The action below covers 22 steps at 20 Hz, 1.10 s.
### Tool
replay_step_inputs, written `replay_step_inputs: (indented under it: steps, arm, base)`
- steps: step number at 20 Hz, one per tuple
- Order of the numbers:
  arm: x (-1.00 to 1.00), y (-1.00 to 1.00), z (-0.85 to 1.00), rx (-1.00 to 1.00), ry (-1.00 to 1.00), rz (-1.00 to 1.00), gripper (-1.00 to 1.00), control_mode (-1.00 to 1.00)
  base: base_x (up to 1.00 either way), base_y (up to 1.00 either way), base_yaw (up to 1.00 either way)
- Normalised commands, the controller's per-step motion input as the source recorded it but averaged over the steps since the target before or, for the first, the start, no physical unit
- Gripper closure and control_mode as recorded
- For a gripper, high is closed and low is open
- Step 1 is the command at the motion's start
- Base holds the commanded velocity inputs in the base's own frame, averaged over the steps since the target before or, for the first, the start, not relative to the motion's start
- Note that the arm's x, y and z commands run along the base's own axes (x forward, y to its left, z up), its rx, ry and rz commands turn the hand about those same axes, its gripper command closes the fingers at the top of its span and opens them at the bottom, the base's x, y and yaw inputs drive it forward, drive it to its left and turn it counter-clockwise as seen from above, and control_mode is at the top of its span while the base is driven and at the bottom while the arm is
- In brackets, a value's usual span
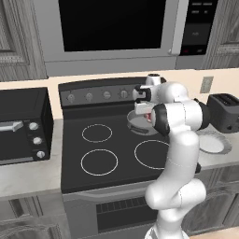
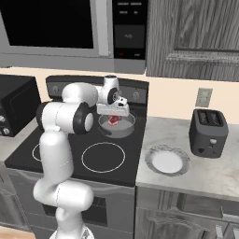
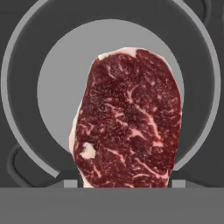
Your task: Retrieve the frozen meat and place it in the pot on a burner. Then turn the burner on.
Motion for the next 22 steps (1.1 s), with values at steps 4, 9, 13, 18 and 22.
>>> replay_step_inputs:
  steps: [4, 9, 13, 18, 22]
  arm:
    - [0.03, 0.00, -0.15, 0.00, 0.05, 0.01, 1.00, -1.00]
    - [0.00, 0.00, -0.14, 0.00, 0.01, 0.00, 1.00, -1.00]
    - [0.01, 0.00, -0.22, 0.00, 0.05, 0.00, 1.00, -1.00]
    - [0.01, 0.00, -0.20, 0.00, 0.05, 0.00, 1.00, -1.00]
    - [0.06, 0.00, -0.09, 0.00, 0.01, 0.00, 1.00, -1.00]
  base:
    - [0.00, 0.00, 0.00]
    - [0.00, 0.00, 0.00]
    - [0.00, 0.00, 0.00]
    - [0.00, 0.00, 0.00]
    - [0.00, 0.00, 0.00]
